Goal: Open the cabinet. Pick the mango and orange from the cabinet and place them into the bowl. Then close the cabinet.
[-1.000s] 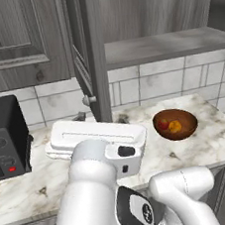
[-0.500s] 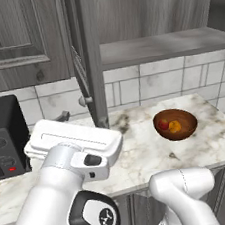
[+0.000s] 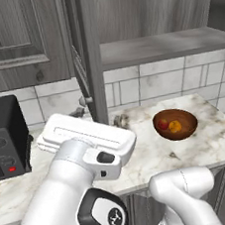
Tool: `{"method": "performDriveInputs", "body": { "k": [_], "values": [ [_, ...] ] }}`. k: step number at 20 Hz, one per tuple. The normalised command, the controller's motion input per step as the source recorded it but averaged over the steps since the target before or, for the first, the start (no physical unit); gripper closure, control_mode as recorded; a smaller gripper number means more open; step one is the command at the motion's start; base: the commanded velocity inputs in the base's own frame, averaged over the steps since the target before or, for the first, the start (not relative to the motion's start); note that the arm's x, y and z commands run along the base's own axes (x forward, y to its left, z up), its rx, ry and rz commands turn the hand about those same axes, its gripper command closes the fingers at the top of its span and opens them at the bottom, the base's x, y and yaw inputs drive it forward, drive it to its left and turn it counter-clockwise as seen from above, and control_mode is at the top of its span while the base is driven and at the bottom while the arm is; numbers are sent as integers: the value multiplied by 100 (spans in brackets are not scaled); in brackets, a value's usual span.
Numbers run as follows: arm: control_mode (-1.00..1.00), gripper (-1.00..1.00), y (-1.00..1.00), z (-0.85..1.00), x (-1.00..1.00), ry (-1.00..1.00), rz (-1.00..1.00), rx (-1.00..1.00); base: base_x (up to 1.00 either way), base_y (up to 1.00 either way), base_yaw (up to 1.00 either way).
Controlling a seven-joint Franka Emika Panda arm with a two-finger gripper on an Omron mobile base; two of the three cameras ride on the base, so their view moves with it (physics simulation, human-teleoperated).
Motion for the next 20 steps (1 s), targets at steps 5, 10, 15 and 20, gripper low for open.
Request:
{"method": "performDriveInputs", "body": {
  "k": [5,10,15,20],
  "values": [
    [-100,-100,-88,0,-2,-5,0,4,0,0,0],
    [-100,-100,-93,-7,20,-2,6,5,0,0,0],
    [-100,-100,-97,-28,75,0,14,4,0,0,0],
    [-100,-100,-97,-35,97,0,12,1,0,0,0]
  ]
}}
